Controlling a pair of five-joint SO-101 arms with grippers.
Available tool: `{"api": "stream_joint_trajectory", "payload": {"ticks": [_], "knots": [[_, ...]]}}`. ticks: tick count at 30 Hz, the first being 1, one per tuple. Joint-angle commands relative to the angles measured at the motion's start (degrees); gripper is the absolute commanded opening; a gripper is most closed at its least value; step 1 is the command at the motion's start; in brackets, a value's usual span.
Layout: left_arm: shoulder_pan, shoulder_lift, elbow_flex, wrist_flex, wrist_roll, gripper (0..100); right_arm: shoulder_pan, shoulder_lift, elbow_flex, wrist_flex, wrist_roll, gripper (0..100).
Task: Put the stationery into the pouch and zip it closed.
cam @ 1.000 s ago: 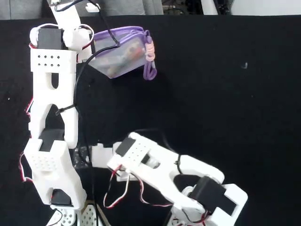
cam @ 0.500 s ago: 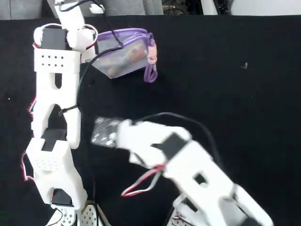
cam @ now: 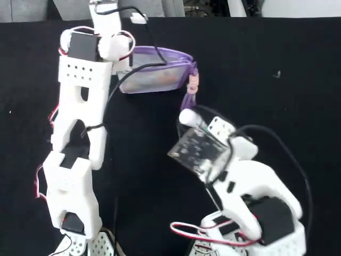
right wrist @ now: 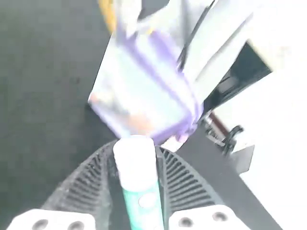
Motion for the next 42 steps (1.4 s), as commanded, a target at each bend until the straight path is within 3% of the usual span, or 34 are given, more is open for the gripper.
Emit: {"api": "stream_joint_trajectory", "payload": {"ticks": [1, 18, 28, 34, 42], "knots": [[3.9, -1.2, -4.1, 0.2, -0.4, 3, 1.2, -0.7, -5.9, -4.6, -4.1, 1.1], [12.7, -3.0, -3.4, 0.1, 0.0, 3, 1.7, -1.4, 1.0, -28.3, -21.5, 1.1], [12.3, -3.1, 0.3, 0.0, 0.0, 3, 21.0, -4.6, 16.7, -45.5, -43.1, 1.1], [12.2, -3.0, 0.8, -0.1, 0.0, 3, 20.8, -10.7, 24.0, -51.1, -47.6, 1.1], [11.3, -3.0, 1.5, 0.0, -0.1, 3, 20.3, -6.1, 26.3, -60.0, -56.2, 1.1]]}}
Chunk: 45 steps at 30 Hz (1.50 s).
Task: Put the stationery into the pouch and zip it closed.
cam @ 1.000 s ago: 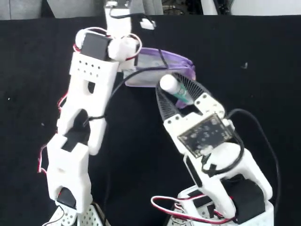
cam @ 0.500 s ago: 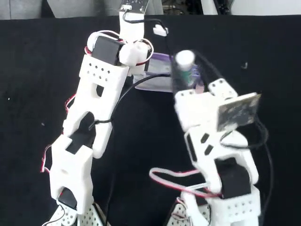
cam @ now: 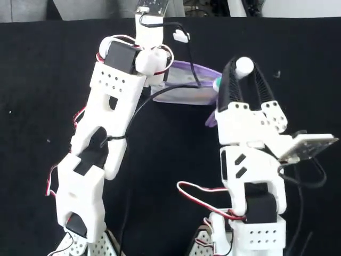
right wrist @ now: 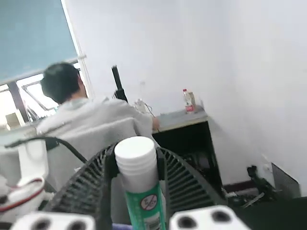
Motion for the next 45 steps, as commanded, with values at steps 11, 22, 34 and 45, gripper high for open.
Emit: {"api": "stream_joint_trajectory", "payload": {"ticks": [11, 22, 34, 45], "knots": [[-2.2, -3.0, 2.5, -0.1, 0.0, 3, -5.7, 16.3, -0.2, -18.9, -1.8, 1.1], [-2.2, -3.0, 2.5, 0.0, 0.0, 3, -5.6, 29.7, 0.0, -25.4, -2.2, 1.1], [-2.2, -3.0, 2.5, -0.1, 0.0, 3, -5.2, 28.0, 0.2, -25.1, -2.2, 1.1], [-2.2, -3.0, 2.5, -0.1, 0.0, 3, -13.9, 8.3, 9.3, -23.4, 2.8, 1.1]]}}
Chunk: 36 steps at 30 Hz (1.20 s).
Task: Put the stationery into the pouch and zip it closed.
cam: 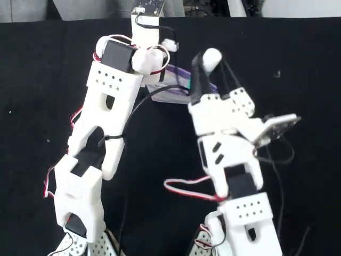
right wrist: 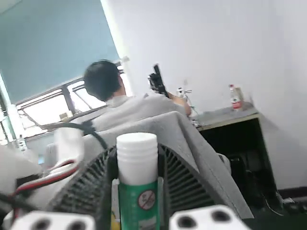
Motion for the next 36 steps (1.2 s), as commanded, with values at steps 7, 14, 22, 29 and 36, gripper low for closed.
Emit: {"api": "stream_joint_trajectory", "payload": {"ticks": [7, 14, 22, 29, 36], "knots": [[-0.8, -2.1, 0.1, 0.1, 0.0, 3, -2.8, 3.0, 0.1, -7.6, 5.0, 1.1], [-2.2, -2.1, 2.7, -0.1, 0.0, 3, -2.4, 13.8, -2.8, -12.0, 7.9, 1.1], [-2.2, -2.2, 2.4, 0.0, 0.0, 3, 1.3, 19.7, -0.5, -20.2, 8.0, 1.1], [-2.4, -2.1, 2.4, 0.0, 0.0, 3, 1.8, 19.8, 5.5, -25.1, 13.5, 1.2], [-5.2, -2.1, 2.3, -0.1, 0.0, 3, -1.1, 14.2, 10.9, -25.1, 13.5, 1.8]]}}
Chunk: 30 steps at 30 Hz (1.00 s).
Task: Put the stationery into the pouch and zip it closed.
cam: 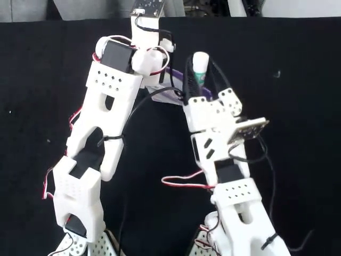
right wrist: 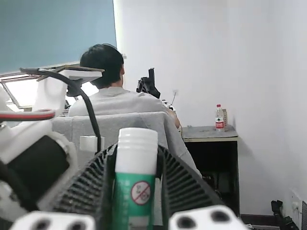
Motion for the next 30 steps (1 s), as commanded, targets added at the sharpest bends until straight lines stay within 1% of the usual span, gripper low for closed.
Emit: {"api": "stream_joint_trajectory", "payload": {"ticks": [1, 4, 6, 10, 13, 17, 21, 24, 30], "knots": [[-4.5, -1.1, 0.1, -0.1, -0.1, 3, -2.5, -4.0, 4.5, 0.0, 0.5, 3.3], [-5.9, -1.1, 0.3, -1.2, -0.1, 3, -4.5, -8.1, 7.5, 0.0, 0.5, 6.8], [-7.0, -1.1, 0.1, -1.8, -0.1, 3, -5.6, -11.1, 9.0, 0.3, 1.2, 4.8], [-7.9, -1.1, 0.1, -2.1, -0.1, 3, -9.2, -17.4, 9.5, 7.9, 7.7, 3.8], [-7.8, -1.1, 0.1, -2.1, -0.1, 3, -11.5, -21.8, 9.8, 12.7, 8.5, 3.8], [-7.6, -1.1, 0.1, -1.8, -0.1, 3, -11.7, -24.7, 9.4, 15.5, 8.6, 3.8], [-6.8, -1.4, 0.6, -1.6, -0.1, 3, -11.7, -24.6, 8.5, 15.8, 8.7, 3.8], [-5.8, -1.7, 0.1, 0.0, -0.1, 3, -11.1, -22.4, 5.4, 18.5, 8.7, 3.8], [-4.3, -1.8, 0.6, 0.1, -0.1, 3, -7.8, -8.0, -3.6, 19.9, 8.4, 3.8]]}}
